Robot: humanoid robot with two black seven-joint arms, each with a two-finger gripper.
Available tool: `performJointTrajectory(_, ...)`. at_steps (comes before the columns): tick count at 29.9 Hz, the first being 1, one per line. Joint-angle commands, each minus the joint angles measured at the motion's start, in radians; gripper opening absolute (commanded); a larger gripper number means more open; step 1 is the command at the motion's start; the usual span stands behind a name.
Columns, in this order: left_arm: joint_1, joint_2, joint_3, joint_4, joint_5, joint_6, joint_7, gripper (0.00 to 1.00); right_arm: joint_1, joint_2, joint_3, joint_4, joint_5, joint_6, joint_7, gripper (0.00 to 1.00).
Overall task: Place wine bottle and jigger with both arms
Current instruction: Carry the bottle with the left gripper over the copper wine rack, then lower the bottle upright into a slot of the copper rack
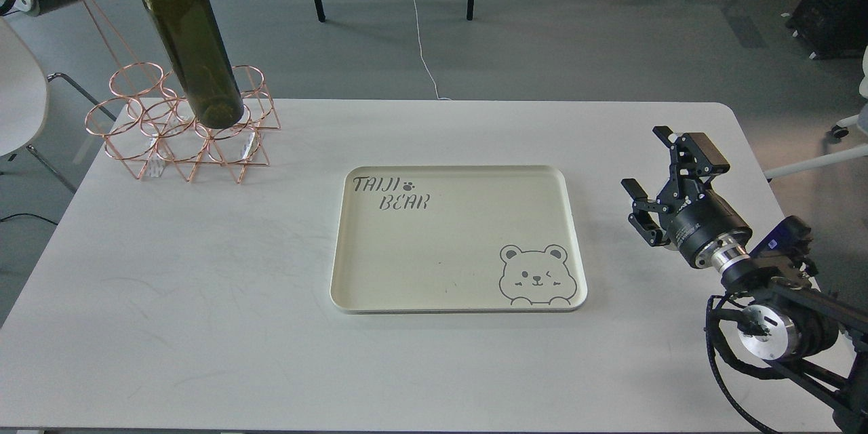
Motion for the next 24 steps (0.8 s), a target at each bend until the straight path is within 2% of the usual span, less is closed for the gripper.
performJointTrajectory(1, -0.007, -0.003, 0.023, 0.02, -0.003, 0.015, 0.0, 0.16, 0.0, -0.001, -0.002, 0.001, 0.0, 0.0, 0.0, 0.98)
performJointTrajectory(24, 0.003, -0.02, 0.03, 0.038, -0.006, 0.021, 0.0, 0.18, -0.003, 0.001, -0.005, 0.001, 0.0, 0.0, 0.0, 0.98)
